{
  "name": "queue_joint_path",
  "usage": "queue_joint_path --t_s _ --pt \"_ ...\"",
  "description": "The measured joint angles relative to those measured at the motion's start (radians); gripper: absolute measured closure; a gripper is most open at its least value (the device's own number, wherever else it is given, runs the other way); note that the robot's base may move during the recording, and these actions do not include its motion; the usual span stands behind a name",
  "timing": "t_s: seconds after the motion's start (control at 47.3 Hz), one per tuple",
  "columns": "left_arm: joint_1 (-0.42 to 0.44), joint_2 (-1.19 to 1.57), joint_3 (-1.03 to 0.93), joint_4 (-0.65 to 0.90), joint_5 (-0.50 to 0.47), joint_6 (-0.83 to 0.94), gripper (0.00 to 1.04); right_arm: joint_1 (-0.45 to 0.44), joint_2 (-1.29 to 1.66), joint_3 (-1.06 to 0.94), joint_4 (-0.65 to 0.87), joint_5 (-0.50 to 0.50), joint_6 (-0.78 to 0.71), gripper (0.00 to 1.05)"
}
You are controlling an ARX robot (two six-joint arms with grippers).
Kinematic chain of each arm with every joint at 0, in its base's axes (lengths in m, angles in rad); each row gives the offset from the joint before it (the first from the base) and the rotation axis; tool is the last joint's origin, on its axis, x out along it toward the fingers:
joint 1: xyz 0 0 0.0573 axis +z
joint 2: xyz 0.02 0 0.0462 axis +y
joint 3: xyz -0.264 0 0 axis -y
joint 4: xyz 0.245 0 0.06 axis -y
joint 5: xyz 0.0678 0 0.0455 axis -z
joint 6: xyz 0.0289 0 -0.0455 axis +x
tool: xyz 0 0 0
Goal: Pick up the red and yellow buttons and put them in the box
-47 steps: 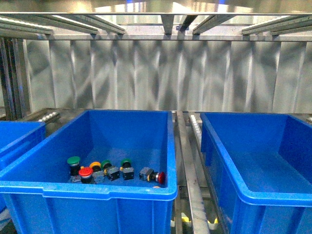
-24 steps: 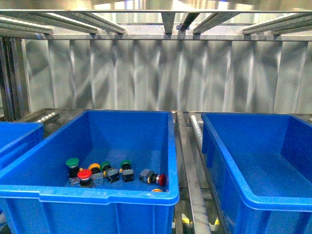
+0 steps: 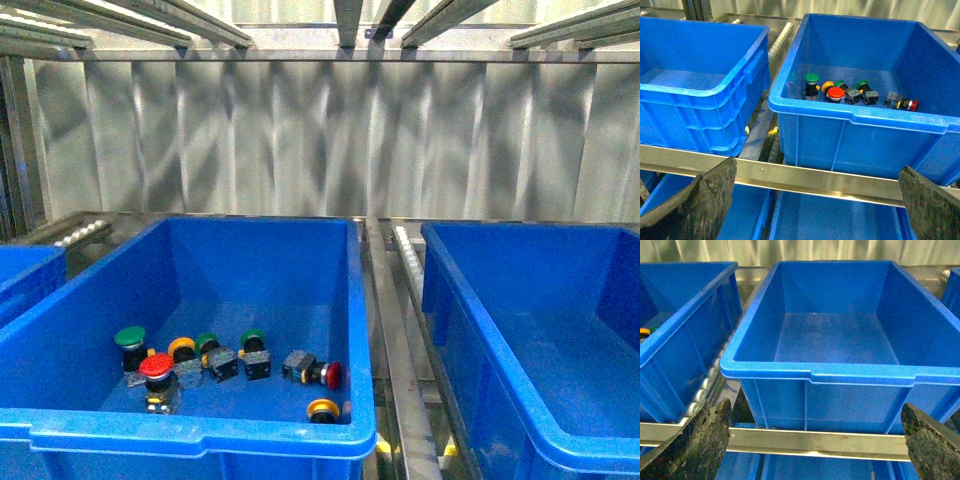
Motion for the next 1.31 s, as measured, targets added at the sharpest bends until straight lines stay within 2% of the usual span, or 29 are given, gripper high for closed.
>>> queue_joint_path --t_s 0.275,0.338,0.359,0.444,0.55,0.634,0.719,0.888,1.036,1.141,1.311 --pt "0.0 0.0 0.0 0.0 -0.001 0.0 0.08 0.0 -0.001 0.0 0.0 0.0 0.0 0.06" --pt "-0.095 0.082 0.025 -0.02 -0.225 -0.055 0.08 0.0 -0.001 0.0 0.0 0.0 0.0 0.06" --pt "-0.119 0.106 0.032 -0.006 -0.266 -0.058 0.08 0.0 0.0 0.0 0.0 0.001 0.0 0.06" --pt "-0.303 0.353 0.117 0.188 -0.528 -0.055 0.08 0.0 -0.001 0.0 0.0 -0.001 0.0 0.06" --pt "-0.417 0.628 0.254 0.429 -0.678 -0.023 0.08 0.0 -0.001 0.0 0.0 -0.001 0.0 0.06" --pt "-0.436 0.846 0.386 0.561 -0.692 0.013 0.08 0.0 -0.001 0.0 0.0 0.0 0.0 0.06" --pt "-0.435 1.028 0.526 0.56 -0.688 0.023 0.08 0.0 -0.001 0.0 0.0 0.0 0.0 0.06" --pt "-0.38 1.35 0.807 0.372 -0.629 -0.024 0.08 0.0 -0.001 0.0 0.0 0.0 0.0 0.06" --pt "-0.316 1.544 1.057 0.248 -0.636 -0.028 0.08 0.0 -0.001 0.0 0.0 0.0 0.0 0.06" --pt "-0.257 1.704 1.267 0.127 -0.604 -0.066 0.08 0.0 -0.001 0.0 0.0 0.0 0.0 0.06" --pt "-0.232 1.836 1.405 0.078 -0.547 -0.123 0.08 0.0 -0.001 0.0 0.0 0.0 0.0 0.06"
